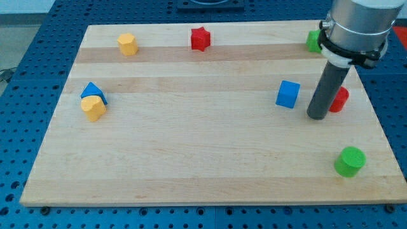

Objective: Move blue cube to the center of the board

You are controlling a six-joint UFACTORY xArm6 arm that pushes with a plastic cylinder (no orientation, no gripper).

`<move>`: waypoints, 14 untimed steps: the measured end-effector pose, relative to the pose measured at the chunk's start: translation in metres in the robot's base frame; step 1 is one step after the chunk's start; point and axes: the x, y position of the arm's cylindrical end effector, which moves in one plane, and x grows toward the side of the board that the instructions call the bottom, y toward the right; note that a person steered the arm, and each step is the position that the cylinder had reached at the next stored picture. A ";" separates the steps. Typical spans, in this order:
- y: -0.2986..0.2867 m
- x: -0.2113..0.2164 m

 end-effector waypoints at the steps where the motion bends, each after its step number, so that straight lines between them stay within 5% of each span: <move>1: -0.004 -0.011; 5: -0.063 -0.015; 9: 0.008 -0.029; 12: -0.047 -0.057; 14: -0.099 -0.029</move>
